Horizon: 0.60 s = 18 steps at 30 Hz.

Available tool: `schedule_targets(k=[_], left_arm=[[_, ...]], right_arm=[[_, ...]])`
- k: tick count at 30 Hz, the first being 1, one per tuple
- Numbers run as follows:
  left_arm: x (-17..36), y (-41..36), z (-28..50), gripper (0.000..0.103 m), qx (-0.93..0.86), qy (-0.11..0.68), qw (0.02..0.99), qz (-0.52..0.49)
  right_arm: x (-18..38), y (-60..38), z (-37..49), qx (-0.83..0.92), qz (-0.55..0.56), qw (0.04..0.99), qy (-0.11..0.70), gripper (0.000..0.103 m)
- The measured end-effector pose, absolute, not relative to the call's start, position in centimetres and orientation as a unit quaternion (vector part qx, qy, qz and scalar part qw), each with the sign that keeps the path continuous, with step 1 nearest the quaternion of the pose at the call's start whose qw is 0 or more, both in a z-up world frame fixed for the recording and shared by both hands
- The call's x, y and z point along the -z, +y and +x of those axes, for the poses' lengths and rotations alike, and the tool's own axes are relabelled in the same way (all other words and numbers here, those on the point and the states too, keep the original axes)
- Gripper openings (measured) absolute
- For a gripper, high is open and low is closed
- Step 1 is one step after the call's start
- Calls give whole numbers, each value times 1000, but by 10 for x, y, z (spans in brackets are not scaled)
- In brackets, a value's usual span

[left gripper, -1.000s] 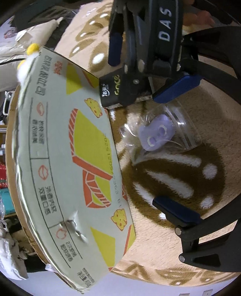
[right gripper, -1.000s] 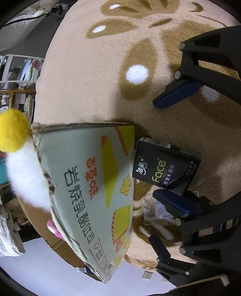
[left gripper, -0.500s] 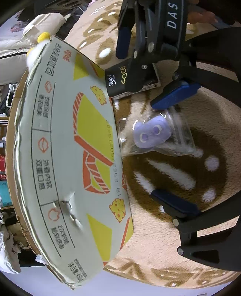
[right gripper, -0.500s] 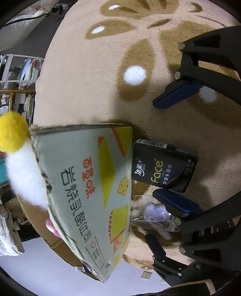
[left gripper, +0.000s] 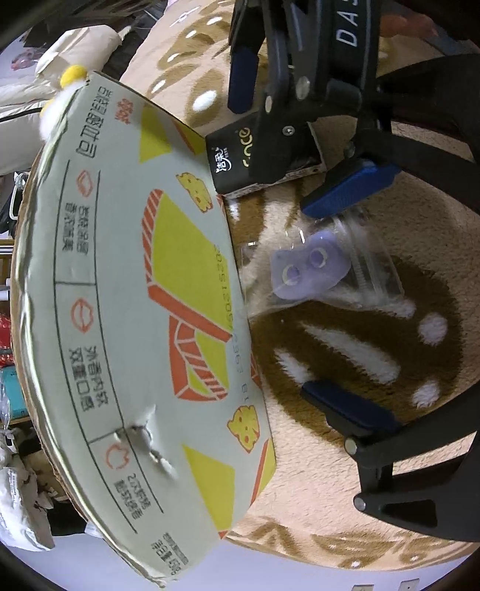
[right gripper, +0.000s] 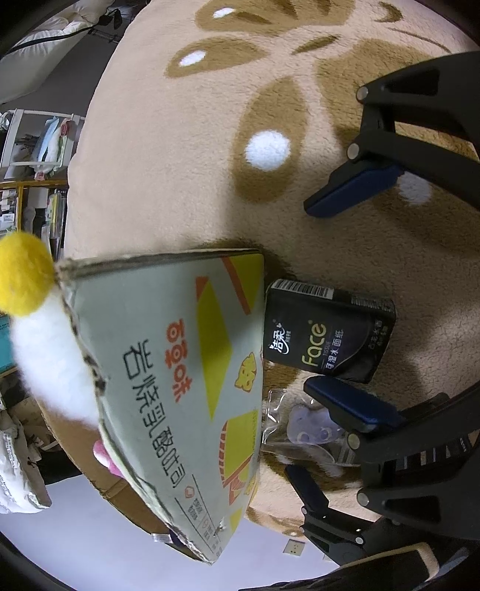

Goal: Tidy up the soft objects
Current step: 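Grasp the bagged purple toy with the left tool while the right tool grasps the black tissue box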

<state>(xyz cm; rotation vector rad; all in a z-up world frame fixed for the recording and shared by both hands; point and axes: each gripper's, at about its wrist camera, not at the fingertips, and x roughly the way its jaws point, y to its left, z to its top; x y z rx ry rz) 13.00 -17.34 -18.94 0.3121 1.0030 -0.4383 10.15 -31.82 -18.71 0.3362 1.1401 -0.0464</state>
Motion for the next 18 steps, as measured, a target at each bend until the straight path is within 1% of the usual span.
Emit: schedule_targets(k=[2, 3, 5, 7, 11, 14, 18], left_arm=[[187, -174, 131, 75, 207, 474, 844, 143], [188, -170, 131, 71, 207, 473, 845, 141], [187, -170, 132, 57, 202, 472, 847, 136], [186, -169, 134, 50, 198, 474, 848, 130], [186, -166, 137, 43, 196, 478, 848, 116], [186, -165, 138, 41, 199, 481, 847, 108], [187, -157, 143, 40, 206, 489, 842, 94]], right_arm=[[186, -313, 101, 29, 159, 827, 539, 88], [185, -313, 101, 30, 161, 826, 539, 87], [184, -314, 101, 30, 168, 824, 540, 86], [183, -313, 101, 31, 167, 824, 540, 83], [181, -312, 100, 28, 170, 823, 541, 75], [179, -313, 99, 25, 166, 824, 541, 68], [177, -306, 98, 23, 155, 825, 543, 65]])
